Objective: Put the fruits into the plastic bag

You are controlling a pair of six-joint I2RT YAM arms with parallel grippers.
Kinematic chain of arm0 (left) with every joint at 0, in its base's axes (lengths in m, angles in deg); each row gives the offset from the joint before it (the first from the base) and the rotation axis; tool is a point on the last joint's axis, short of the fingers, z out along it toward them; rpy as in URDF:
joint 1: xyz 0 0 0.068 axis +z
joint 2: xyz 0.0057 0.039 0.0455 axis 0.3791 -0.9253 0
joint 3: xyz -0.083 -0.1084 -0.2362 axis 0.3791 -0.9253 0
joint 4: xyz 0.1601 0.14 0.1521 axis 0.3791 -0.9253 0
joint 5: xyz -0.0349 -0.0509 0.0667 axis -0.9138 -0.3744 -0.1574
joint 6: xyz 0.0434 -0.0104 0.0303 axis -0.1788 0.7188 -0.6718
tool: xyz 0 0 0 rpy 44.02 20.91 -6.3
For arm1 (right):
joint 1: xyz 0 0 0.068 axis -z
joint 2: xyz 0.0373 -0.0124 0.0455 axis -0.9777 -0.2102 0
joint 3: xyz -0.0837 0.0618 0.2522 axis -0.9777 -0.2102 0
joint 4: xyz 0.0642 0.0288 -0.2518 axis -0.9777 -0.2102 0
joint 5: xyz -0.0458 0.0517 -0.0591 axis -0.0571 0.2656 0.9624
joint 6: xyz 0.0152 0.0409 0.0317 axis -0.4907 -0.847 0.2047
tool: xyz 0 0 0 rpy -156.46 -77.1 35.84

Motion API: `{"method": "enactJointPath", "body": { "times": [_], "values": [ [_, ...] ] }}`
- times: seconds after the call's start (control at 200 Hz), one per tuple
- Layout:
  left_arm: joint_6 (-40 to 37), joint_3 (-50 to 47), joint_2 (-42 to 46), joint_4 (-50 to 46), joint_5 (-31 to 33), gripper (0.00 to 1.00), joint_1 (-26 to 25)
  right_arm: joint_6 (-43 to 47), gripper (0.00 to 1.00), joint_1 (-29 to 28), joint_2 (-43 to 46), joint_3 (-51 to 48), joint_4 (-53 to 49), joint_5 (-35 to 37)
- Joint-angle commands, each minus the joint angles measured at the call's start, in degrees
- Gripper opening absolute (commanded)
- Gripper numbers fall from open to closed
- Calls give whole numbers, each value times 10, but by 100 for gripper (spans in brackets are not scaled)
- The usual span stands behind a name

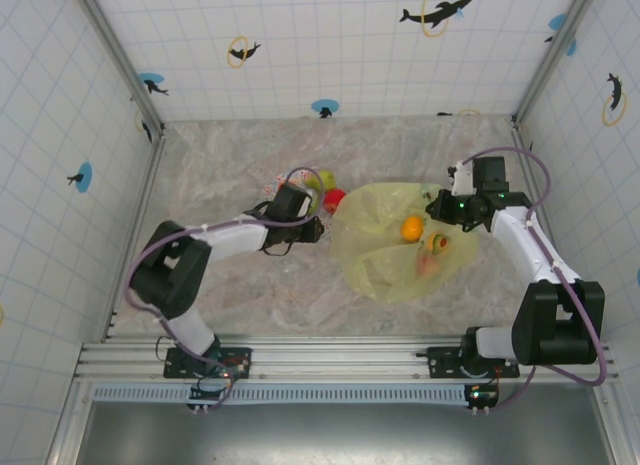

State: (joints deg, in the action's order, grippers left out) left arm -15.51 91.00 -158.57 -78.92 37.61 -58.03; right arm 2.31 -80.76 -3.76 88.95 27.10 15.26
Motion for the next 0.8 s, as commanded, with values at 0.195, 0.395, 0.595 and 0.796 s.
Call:
{"method": "enactJointPath", "body": {
  "times": [0.195, 0.395, 0.595, 0.796],
  "values": [
    [4, -40, 128, -1, -17, 39, -90, 2, 0, 3, 8, -7, 4, -11],
    [-15, 56, 26, 12, -36, 39, -157, -9, 0, 3, 9, -8, 12, -26],
    [-36, 172, -105, 12, -60, 40, -181, -25, 0, 2, 18, -6, 28, -51],
    [-4, 241, -190, 50, -27, 42, -190, -38, 0, -1, 21, -13, 42, -64]
  ]
}}
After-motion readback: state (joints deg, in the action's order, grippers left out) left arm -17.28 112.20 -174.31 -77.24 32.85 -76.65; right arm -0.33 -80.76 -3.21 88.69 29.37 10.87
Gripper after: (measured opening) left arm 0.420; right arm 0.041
